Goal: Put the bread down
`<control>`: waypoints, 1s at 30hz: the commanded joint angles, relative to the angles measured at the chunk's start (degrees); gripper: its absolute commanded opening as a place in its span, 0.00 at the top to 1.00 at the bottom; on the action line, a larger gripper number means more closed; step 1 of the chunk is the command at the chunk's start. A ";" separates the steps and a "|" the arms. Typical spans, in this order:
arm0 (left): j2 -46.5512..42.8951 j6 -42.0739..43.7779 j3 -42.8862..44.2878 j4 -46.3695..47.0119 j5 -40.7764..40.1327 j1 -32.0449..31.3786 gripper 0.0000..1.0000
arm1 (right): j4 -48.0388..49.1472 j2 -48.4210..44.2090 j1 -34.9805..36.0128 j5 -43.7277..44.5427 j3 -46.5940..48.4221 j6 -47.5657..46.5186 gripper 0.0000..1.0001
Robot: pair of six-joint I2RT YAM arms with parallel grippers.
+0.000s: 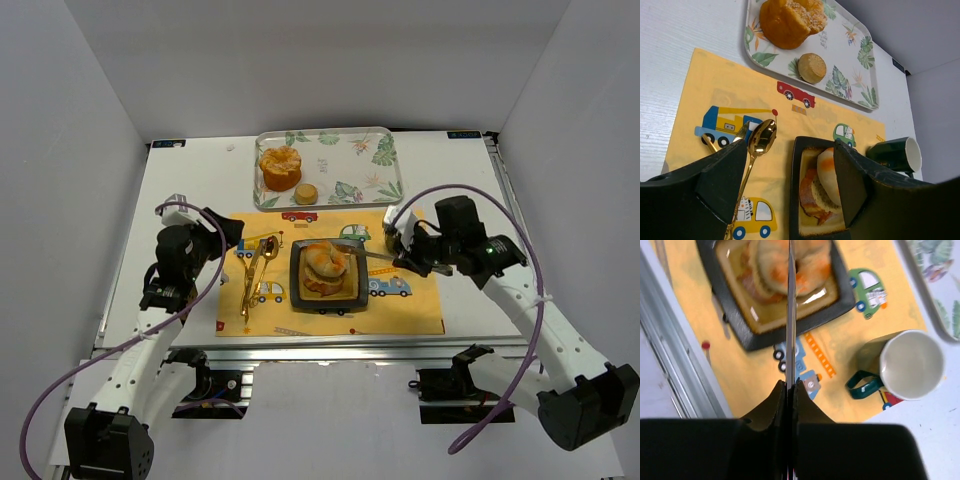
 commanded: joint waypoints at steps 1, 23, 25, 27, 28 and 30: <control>0.23 -0.15 -0.64 2.87 2.48 0.24 0.22 | 6.11 1.26 -2.10 -2.20 6.16 11.56 1.00; 7.35 -2.61 -1.69 11.31 14.01 -1.17 0.30 | 50.43 30.96 -36.48 17.23 -7.55 37.18 1.00; 7.53 -2.96 -1.69 11.83 13.57 -1.34 0.30 | 48.67 32.54 -36.66 15.73 -7.02 36.29 1.00; 7.62 -3.22 -1.69 12.19 13.22 -1.52 0.29 | 45.68 32.90 -37.01 14.24 -6.31 34.35 0.77; 7.70 -3.40 -1.78 12.53 13.04 -1.61 0.29 | 44.72 32.73 -37.18 13.45 -6.14 33.91 0.73; 7.79 -3.49 -1.78 12.54 12.86 -1.61 0.29 | 41.22 32.29 -37.45 13.70 -4.74 32.95 0.59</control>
